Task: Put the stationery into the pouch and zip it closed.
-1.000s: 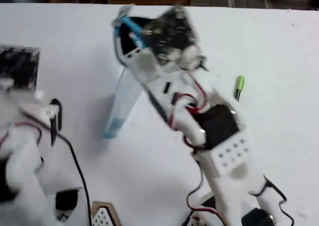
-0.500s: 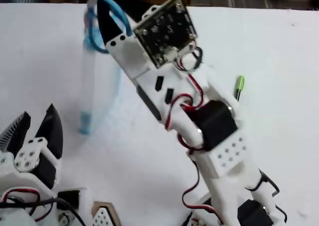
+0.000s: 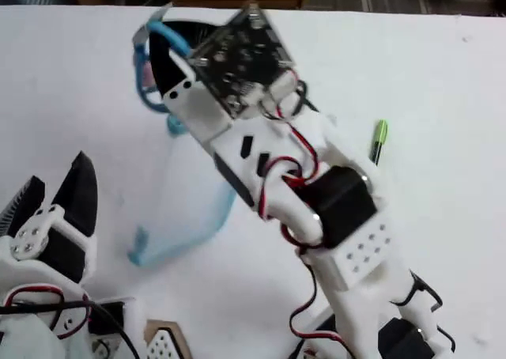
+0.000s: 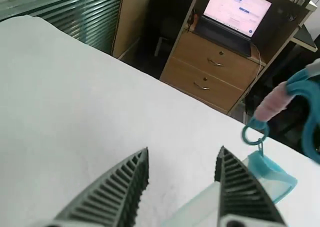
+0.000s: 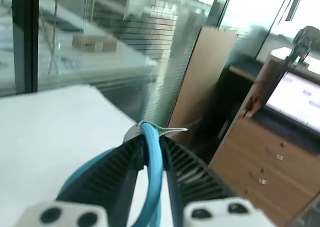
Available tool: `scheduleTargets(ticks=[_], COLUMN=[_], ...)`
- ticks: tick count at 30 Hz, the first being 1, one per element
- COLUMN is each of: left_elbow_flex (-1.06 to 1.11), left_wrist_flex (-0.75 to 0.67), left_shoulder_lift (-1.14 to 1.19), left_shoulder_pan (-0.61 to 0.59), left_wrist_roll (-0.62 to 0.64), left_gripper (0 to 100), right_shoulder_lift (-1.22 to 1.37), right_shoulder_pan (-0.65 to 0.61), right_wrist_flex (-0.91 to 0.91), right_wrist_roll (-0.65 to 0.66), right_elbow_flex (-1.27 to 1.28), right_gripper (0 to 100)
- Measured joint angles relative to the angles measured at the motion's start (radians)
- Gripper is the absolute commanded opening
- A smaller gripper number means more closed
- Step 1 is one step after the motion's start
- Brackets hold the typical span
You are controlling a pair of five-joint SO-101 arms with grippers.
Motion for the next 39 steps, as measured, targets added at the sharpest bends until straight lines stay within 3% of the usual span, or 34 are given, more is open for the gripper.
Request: scheduleTargets(ticks=[14,23,32,39], left_elbow_flex=[0.0,0.0,-0.064,-0.187], left_wrist_flex=[-0.071,-0.193,-0.213,-0.213], left_shoulder_lift=[0.209,0.319,0.41,0.583], left_shoulder_pan=[-0.003,-0.003,-0.003,0.115], left_wrist_roll=[0.005,0.005,0.005,0.005], left_gripper=[23,23,26,26], right_shoulder_lift=[-0.026,-0.247,-0.41,-0.46], right_shoulder_pan=[0.015,0.017,0.02,0.02], right_wrist_flex=[0.002,0.08,0.08,0.08], right_wrist_roll=[0.0,0.0,0.0,0.0], right_elbow_flex=[0.17,0.358,0.586,0.647], right_gripper=[1.7,1.7,1.7,1.7])
